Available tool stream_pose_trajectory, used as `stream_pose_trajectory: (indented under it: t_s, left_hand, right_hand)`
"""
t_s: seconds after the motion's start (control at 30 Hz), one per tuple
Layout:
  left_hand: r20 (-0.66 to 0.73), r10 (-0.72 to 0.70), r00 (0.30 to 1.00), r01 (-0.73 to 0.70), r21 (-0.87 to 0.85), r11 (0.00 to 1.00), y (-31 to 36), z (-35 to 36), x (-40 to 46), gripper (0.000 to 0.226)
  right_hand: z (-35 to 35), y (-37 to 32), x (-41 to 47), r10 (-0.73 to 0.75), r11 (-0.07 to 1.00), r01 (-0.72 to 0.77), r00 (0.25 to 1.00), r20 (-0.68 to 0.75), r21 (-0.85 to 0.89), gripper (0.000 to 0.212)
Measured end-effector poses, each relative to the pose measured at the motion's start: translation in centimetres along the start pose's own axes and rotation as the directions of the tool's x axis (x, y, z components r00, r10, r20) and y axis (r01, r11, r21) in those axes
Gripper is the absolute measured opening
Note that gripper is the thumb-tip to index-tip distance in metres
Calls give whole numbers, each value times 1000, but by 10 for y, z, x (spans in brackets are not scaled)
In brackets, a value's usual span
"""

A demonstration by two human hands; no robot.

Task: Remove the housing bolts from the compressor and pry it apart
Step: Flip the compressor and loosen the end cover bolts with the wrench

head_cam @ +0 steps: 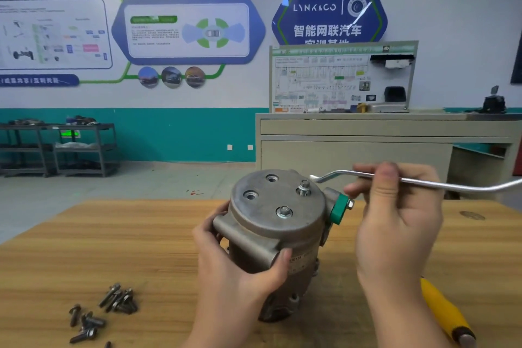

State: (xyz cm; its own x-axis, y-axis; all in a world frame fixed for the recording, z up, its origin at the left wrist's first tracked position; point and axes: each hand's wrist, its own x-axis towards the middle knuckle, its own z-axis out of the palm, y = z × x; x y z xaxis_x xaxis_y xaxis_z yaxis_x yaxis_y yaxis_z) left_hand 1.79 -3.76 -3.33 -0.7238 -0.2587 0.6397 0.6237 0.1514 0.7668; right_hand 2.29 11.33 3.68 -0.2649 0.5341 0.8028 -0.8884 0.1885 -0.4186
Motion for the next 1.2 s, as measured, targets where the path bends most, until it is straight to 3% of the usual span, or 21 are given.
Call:
stream_pose_trajectory:
  t_s: [0.2,0.33,0.43,0.5,0.6,0.7,0.77,0.87,0.93,1.0,1.07,1.2]
  left_hand:
    - [-28,-5,1000,5,-6,1000,2,3,-1,90]
    - [-30,-1,1000,0,-16,1000,1,3,-1,94]
    - [-31,-15,999,14,-56,998,-2,2,0,89]
    - [4,-14,1000,14,-82,997,-4,-1,2,88]
    - [71,-15,997,20,-73,997,-4,-7,8,83]
    - [152,-31,988,43,-73,996,-4,-14,13,75]
    - [175,-20,984,35,-81,996,-2,-18,17,70]
    - [196,7,981,17,-119,993,2,-21,19,71]
    - [211,10,978,20,-139,990,3,-20,18,71]
    - [218,16,976,15,-143,990,3,-20,18,70]
    - [214,27,977,2,-135,991,3,-20,17,66]
    - [173,46,984,-30,-94,995,2,-22,16,62]
  right_hand:
    - [9,-4,-12,-187,974,202,972,145,-100,7]
    - [22,-6,-27,-389,875,440,888,244,-204,26]
    - [27,-2,-42,-438,852,491,859,264,-185,21]
    - [26,0,-47,-412,878,444,891,188,-180,22]
    - [24,-2,-40,-204,975,202,979,-7,-88,19]
    - [16,-1,-25,-51,998,53,993,-105,19,16]
    - [7,4,-11,140,989,-131,979,-148,73,11]
    - [-9,14,11,458,866,-444,889,-11,230,6]
    - [-18,19,21,558,724,-573,814,162,385,4]
    - [-22,21,23,565,629,-612,783,259,479,12]
    - [-22,19,21,535,637,-587,804,262,500,12]
    - [-17,10,20,401,783,-351,916,16,514,16]
